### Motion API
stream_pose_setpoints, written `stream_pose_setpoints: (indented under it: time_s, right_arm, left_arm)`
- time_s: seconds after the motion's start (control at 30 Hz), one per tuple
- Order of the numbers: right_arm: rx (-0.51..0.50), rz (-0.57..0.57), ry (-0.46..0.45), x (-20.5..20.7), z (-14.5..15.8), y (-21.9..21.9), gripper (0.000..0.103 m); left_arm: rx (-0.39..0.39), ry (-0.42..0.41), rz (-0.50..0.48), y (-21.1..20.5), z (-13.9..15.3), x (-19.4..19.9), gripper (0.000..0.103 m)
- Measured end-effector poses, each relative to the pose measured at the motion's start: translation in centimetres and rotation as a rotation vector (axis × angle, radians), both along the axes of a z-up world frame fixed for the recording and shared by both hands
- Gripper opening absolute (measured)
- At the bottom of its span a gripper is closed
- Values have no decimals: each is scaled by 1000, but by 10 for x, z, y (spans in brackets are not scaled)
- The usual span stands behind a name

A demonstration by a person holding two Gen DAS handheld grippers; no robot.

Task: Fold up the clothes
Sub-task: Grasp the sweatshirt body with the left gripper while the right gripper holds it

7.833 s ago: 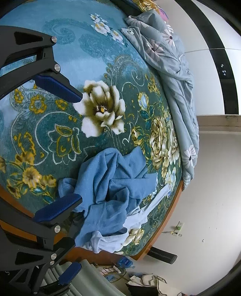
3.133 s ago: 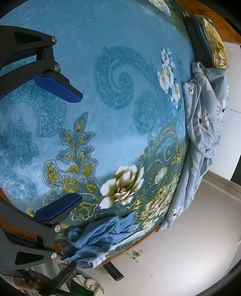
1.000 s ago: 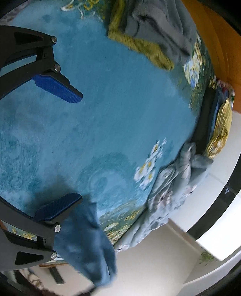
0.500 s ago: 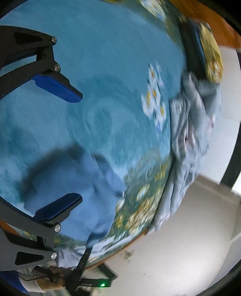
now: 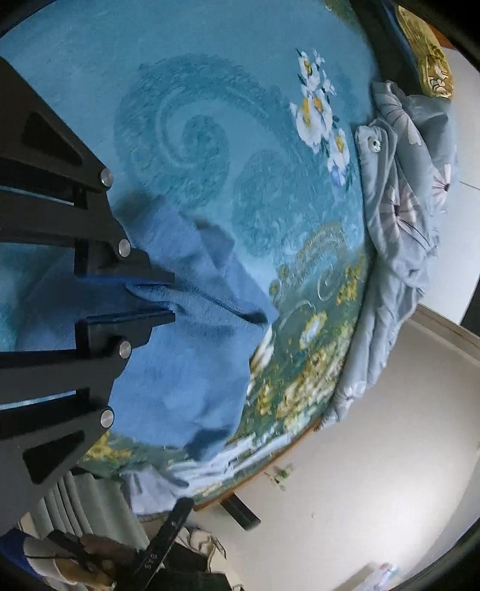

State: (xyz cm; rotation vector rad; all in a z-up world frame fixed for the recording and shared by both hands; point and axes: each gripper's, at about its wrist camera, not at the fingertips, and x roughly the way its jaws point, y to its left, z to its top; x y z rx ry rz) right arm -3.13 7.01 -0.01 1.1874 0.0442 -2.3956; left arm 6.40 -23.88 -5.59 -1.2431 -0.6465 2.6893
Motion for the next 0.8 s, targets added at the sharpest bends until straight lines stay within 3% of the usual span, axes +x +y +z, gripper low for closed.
stream_pose_setpoints:
  time_s: [0.23, 0.33, 0.47, 0.57, 0.67, 0.73, 0.8]
  right_arm:
    - [-130, 68, -74, 12, -14, -22, 52]
    - [-190, 55, -127, 8, -27, -34, 57]
    - [-268, -13, -200, -2, -44, -42, 58]
    - [-266, -101, -239, -13, -55, -44, 59]
    - [-287, -169, -278, -20, -65, -42, 59]
    - [-325, -192, -301, -22, -70, -39, 54]
    - [-324, -187, -305, -23, -73, -39, 17]
  left_arm:
    - [58, 53, -175, 53, 13, 29, 12]
    - [64, 54, -250, 74, 13, 33, 12]
    - [33, 42, -322, 95, 8, 36, 12]
    - [-9, 52, -328, 96, 9, 43, 12]
    - [-16, 58, -313, 80, 14, 48, 21]
    - [-2, 54, -297, 66, 18, 51, 30]
    - [9, 64, -275, 48, 24, 52, 37]
